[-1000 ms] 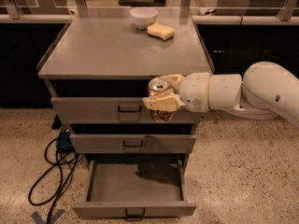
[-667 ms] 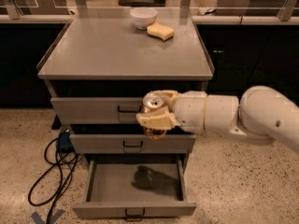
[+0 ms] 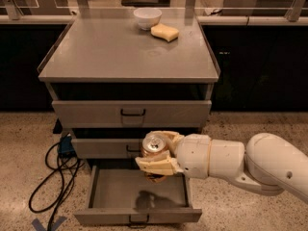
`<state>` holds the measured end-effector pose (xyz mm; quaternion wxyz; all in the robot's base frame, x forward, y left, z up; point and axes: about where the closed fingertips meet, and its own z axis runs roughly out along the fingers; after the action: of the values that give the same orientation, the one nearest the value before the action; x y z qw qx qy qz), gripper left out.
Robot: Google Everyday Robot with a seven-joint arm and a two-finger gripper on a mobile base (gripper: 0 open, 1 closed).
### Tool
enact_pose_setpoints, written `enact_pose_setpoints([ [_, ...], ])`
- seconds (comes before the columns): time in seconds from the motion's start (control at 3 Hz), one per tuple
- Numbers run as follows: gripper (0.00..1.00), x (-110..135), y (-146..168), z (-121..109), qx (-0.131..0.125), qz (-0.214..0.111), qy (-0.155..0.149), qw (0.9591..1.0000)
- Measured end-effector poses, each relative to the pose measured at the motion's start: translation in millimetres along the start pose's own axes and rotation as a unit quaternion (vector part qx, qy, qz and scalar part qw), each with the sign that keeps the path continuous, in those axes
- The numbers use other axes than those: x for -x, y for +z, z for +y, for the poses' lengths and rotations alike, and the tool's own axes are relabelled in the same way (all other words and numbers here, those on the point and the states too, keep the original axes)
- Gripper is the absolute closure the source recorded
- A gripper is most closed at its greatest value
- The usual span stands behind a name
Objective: Place orange can into bottom drawer
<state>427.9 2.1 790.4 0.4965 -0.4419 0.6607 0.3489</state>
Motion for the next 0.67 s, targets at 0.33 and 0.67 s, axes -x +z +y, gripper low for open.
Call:
enact_pose_setpoints([
  [0.33, 1.0, -7, 11, 3, 0.009, -0.03, 0.007, 0.9995],
  [0.67, 1.0, -31, 68, 28, 0.046, -0.062, -0.009, 0.997],
])
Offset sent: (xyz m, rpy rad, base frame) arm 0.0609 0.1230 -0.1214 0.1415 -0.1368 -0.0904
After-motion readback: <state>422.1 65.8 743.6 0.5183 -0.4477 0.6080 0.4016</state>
